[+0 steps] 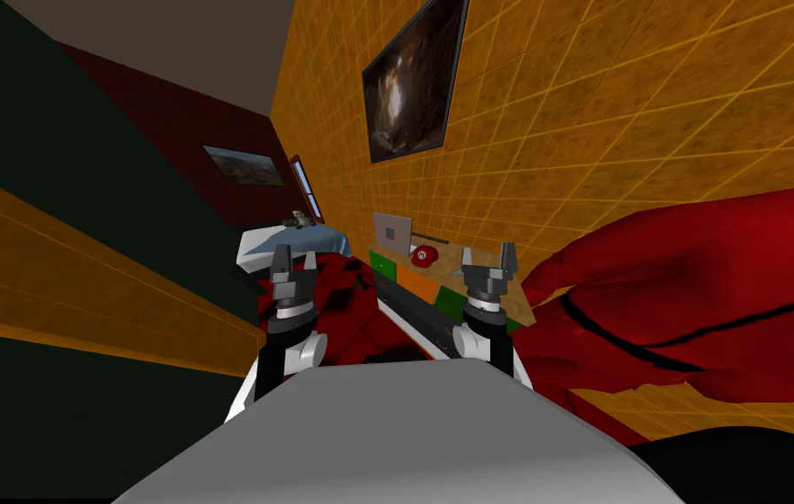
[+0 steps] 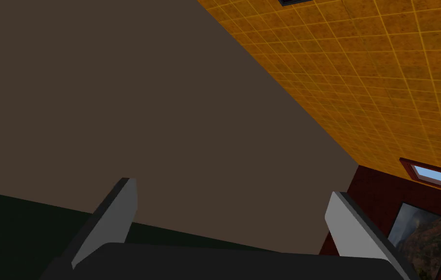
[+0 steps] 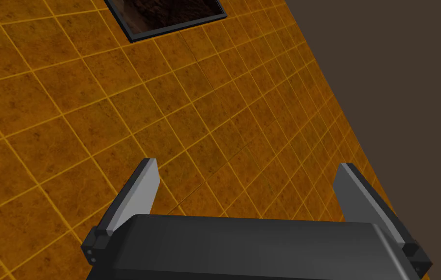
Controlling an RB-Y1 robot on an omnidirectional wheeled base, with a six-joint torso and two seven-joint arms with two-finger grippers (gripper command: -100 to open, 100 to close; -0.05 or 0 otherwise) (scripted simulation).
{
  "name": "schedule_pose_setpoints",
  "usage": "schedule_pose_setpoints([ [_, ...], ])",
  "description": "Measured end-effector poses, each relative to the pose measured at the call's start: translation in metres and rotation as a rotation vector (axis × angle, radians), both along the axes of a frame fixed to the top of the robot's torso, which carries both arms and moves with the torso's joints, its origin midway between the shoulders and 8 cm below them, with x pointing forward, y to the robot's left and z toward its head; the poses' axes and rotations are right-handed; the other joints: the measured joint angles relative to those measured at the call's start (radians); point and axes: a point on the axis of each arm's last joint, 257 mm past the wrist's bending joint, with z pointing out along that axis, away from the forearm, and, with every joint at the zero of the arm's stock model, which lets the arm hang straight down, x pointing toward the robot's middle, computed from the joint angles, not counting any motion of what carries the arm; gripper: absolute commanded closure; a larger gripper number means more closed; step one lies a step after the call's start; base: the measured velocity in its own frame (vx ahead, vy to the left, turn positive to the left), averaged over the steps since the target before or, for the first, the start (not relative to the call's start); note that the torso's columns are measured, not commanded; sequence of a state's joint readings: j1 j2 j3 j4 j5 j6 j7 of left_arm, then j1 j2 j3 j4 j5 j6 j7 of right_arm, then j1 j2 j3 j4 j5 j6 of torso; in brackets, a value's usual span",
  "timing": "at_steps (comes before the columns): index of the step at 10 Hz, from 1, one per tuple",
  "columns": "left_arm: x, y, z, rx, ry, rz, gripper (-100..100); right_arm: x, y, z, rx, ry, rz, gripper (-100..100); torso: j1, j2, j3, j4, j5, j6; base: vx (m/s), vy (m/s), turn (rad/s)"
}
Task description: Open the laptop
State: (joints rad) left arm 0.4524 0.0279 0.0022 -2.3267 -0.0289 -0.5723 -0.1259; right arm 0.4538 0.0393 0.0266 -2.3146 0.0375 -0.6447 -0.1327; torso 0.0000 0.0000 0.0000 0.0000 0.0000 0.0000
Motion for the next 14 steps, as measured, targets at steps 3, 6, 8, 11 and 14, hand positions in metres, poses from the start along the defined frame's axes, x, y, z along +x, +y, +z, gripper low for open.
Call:
schedule_pose_setpoints([
  [3, 0.0, 0.0, 0.0, 0.0, 0.0, 0.0, 0, 0.0, 0.0, 0.0, 0.0, 0.0, 0.0, 0, 0.0, 0.175, -0.351, 0.176, 0.0, 0.0, 0.0, 0.0, 0.0],
  [6, 0.0, 0.0, 0.0, 0.0, 0.0, 0.0, 0, 0.0, 0.0, 0.0, 0.0, 0.0, 0.0, 0, 0.0, 0.396, -0.792, 0.396, 0.0, 0.0, 0.0, 0.0, 0.0],
  [8, 0.0, 0.0, 0.0, 0.0, 0.0, 0.0, 0, 0.0, 0.0, 0.0, 0.0, 0.0, 0.0, 0, 0.0, 0.544, -1.087, 0.544, 0.0, 0.0, 0.0, 0.0, 0.0],
  [11, 0.0, 0.0, 0.0, 0.0, 0.0, 0.0, 0, 0.002, 0.004, -0.001, -0.028, 0.005, 0.007, -100, 0.001, 0.724, -1.452, 0.724, 0.0, 0.0, 0.029, 0.035, -0.058],
  [14, 0.0, 0.0, 0.0, 0.0, 0.0, 0.0, 0, 0.007, 0.012, -0.005, -0.122, 0.022, 0.018, -100, 0.0, 0.737, -1.477, 0.737, 0.0, 0.0, 0.075, 0.084, -0.085],
])
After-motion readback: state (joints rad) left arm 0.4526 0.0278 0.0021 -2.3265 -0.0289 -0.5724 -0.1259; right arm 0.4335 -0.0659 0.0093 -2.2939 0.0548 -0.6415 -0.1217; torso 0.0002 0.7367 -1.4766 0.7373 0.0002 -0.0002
